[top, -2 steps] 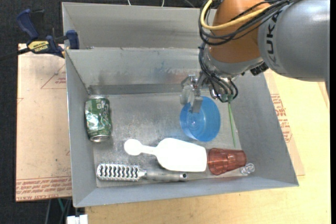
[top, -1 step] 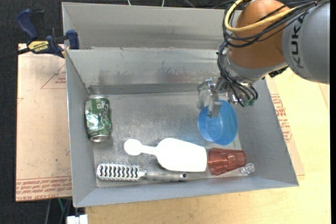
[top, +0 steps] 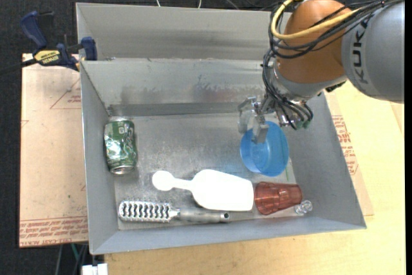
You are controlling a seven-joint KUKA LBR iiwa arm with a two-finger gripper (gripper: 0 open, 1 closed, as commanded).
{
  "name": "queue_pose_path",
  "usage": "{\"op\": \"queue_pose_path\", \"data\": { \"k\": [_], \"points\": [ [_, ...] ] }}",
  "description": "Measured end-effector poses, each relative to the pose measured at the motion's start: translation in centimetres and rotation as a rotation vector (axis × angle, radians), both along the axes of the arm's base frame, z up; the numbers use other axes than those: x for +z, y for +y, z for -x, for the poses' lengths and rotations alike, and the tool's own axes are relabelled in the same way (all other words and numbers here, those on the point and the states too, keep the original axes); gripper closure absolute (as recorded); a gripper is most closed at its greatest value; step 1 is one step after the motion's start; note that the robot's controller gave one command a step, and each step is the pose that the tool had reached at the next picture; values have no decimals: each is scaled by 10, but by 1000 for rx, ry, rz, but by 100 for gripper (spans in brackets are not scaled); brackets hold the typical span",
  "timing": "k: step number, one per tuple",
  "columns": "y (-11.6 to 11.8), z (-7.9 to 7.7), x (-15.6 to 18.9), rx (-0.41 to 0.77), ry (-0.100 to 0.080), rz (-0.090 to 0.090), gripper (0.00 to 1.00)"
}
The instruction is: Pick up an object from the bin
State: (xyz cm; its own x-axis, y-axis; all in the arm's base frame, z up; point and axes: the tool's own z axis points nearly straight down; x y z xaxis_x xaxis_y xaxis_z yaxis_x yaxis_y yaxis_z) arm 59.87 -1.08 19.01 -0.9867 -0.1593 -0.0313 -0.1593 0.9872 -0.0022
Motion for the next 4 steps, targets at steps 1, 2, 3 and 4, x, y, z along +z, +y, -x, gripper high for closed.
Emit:
{"op": "queue_pose_path", "data": {
  "k": [1,2,3,4],
  "points": [
    [-58,16,-63,91,-5,3,100],
    [-22,56,-30,171,0,4,100],
    [-43,59,-48,209,-14,3,100],
    [-25,63,-24,219,-3,7,100]
  ]
}}
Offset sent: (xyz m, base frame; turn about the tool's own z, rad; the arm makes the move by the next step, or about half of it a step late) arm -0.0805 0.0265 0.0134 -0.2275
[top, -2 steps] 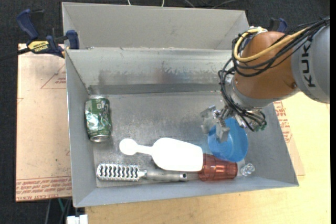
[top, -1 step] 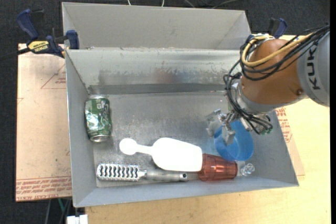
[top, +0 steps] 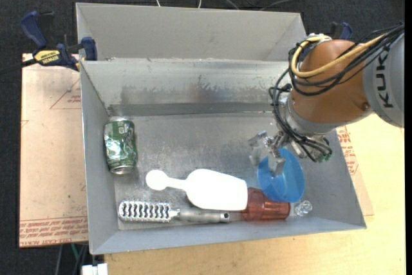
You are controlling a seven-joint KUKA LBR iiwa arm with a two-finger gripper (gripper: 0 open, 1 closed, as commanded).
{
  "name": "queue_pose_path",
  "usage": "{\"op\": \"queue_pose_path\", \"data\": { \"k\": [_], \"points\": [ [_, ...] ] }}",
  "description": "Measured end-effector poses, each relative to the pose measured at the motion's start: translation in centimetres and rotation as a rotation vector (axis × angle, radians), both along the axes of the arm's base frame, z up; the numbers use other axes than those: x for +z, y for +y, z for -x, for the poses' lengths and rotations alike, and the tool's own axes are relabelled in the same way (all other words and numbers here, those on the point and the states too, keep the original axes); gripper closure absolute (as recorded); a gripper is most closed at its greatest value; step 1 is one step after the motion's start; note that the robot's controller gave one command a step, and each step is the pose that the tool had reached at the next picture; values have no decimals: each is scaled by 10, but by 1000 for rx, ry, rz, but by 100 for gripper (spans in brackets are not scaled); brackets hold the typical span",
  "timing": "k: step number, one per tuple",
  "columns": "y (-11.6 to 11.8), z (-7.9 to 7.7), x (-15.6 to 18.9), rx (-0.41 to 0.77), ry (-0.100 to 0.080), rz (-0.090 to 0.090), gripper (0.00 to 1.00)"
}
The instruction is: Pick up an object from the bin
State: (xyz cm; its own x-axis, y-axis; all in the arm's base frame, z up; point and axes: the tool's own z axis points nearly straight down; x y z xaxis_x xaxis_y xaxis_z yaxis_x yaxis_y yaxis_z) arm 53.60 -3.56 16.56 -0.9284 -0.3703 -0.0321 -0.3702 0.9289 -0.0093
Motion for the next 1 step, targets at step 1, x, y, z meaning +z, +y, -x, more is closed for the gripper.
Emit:
{"op": "queue_pose_path", "data": {
  "k": [1],
  "points": [
    [11,-12,17,0,-5,-7,100]
  ]
}}
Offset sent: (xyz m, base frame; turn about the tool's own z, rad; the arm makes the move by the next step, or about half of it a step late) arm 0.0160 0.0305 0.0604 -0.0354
